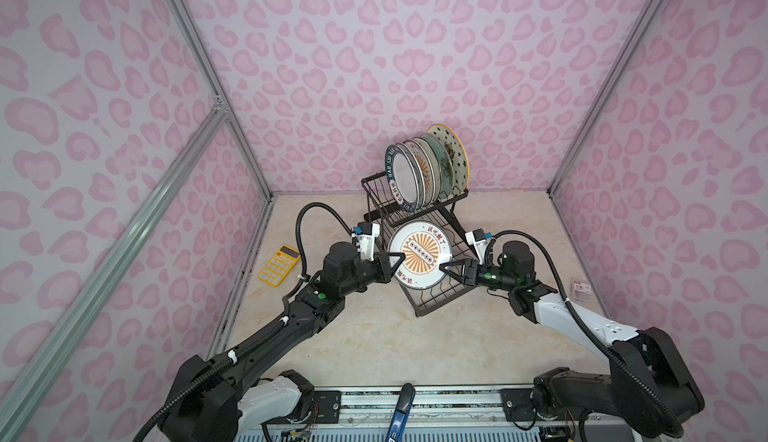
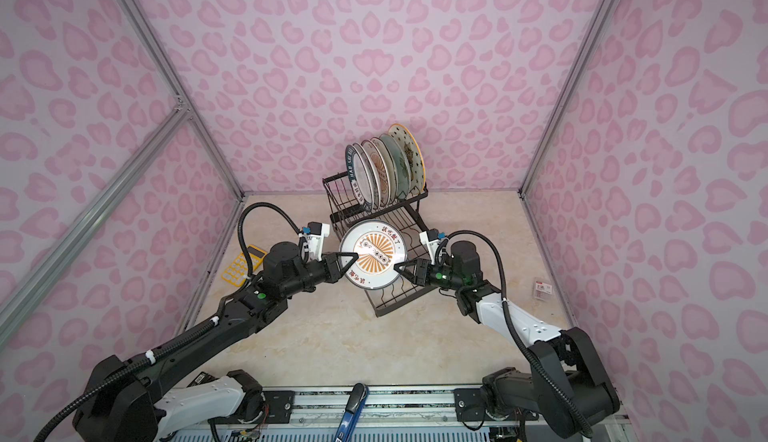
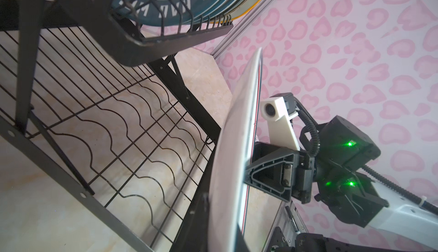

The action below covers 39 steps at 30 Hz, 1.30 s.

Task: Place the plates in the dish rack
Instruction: 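Carry the plate toward the left gripper and close the left gripper on its rim, then move the plate with both grippers toward the rack slot in front of the other plates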

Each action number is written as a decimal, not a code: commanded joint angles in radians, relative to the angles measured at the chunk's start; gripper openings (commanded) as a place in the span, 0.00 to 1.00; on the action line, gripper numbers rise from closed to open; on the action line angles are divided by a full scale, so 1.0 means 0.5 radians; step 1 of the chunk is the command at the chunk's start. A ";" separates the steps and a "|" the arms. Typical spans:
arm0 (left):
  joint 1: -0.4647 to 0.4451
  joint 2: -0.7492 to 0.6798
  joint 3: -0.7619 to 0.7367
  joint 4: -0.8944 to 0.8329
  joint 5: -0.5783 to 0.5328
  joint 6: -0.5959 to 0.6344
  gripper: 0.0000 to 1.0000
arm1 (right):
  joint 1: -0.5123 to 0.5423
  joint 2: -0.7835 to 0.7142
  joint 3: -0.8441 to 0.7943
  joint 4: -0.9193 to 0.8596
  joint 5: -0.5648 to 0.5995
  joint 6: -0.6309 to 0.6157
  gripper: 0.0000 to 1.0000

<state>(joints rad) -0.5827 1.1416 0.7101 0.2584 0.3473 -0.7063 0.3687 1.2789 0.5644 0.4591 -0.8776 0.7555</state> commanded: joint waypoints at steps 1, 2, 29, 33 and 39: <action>0.000 -0.062 -0.031 0.144 -0.075 0.006 0.03 | 0.080 -0.024 -0.054 0.318 0.099 0.125 0.42; 0.000 -0.083 -0.051 0.164 -0.096 -0.001 0.03 | 0.112 -0.024 -0.063 0.366 0.124 0.143 0.43; 0.001 -0.322 -0.247 0.276 -0.280 -0.020 0.03 | 0.440 0.421 0.173 1.268 0.302 0.649 0.23; 0.000 -0.305 -0.248 0.284 -0.262 -0.029 0.03 | 0.446 0.449 0.203 1.278 0.306 0.652 0.22; 0.000 -0.304 -0.249 0.279 -0.256 -0.032 0.03 | 0.447 0.465 0.221 1.324 0.310 0.675 0.14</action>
<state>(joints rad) -0.5785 0.9844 0.5907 0.4240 0.1871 -0.7639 0.5816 1.5074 0.6643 1.0340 -0.6941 1.1069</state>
